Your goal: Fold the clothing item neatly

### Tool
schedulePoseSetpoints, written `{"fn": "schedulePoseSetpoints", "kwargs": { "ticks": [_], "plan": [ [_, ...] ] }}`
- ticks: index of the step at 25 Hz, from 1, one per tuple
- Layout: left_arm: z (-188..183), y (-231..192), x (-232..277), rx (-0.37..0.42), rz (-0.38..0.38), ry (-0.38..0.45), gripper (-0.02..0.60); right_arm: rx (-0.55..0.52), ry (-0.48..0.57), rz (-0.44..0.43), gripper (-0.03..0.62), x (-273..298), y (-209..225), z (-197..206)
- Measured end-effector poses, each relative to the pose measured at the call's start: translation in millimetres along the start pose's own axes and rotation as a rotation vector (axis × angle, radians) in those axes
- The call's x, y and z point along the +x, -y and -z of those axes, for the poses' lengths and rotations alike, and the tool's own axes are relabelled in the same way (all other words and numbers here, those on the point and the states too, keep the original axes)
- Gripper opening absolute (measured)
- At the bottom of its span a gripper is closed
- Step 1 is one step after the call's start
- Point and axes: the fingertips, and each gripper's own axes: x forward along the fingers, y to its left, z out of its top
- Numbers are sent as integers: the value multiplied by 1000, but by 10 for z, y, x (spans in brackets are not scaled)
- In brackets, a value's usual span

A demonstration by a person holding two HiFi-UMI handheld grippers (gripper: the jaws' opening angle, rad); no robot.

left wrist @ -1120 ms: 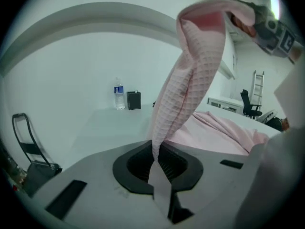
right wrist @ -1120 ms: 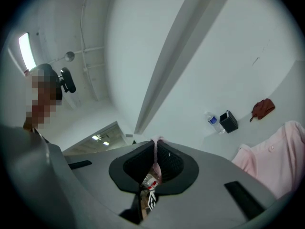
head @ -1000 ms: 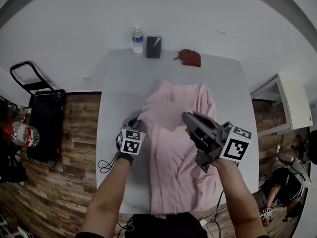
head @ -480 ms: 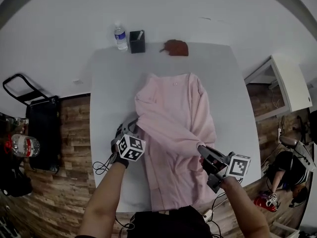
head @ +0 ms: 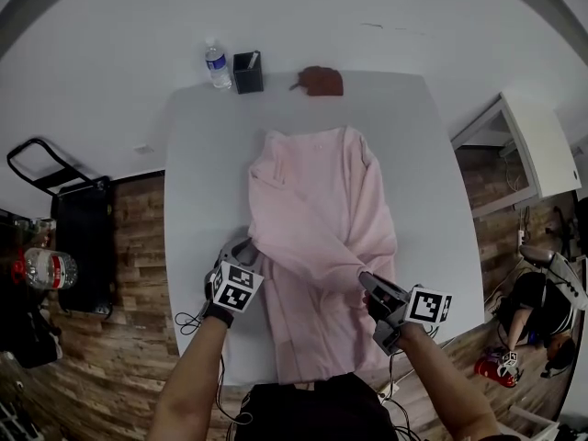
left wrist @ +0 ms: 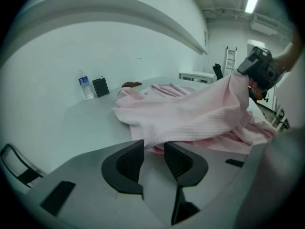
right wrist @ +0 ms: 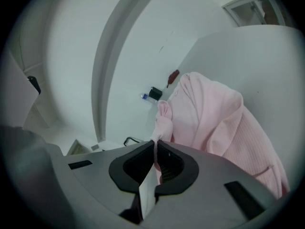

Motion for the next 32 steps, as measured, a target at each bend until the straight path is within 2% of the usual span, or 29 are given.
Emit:
{"fn": "schedulePoseSetpoints", "kwargs": {
  "ticks": [5,7,13,16,17,20,22,26,29,32],
  "plan": [
    [321,178,-99,-64,48,-117,130,136,-11,121,26,42,357,199],
    [400,227,-164,-95,54,-128,130,154,-40,171,26,63,470,313],
    [267,427,-506,-244,20,-1,130,140,-70,247,34,88,725,437],
    [206,638,-639,-266,19,36,130,126,-149,223,152,-18,670,544],
    [197,715,-669,-275,18,43,130,107,-181,212,165,-111,625,557],
    [184,941,-723,-292,17,54,130,-34,-275,222,167,-403,616,506],
    [218,1052,-754,-298,10,50,130,-209,-356,239,167,-393,662,509],
    [310,1235,-805,-339,-10,34,130,-605,-558,291,166,-227,741,813],
    [272,1296,-840,-352,-6,42,130,-709,-558,370,166,-172,882,863],
    [63,1326,-756,-358,32,94,130,-728,-533,403,157,-50,999,898]
  ]
}}
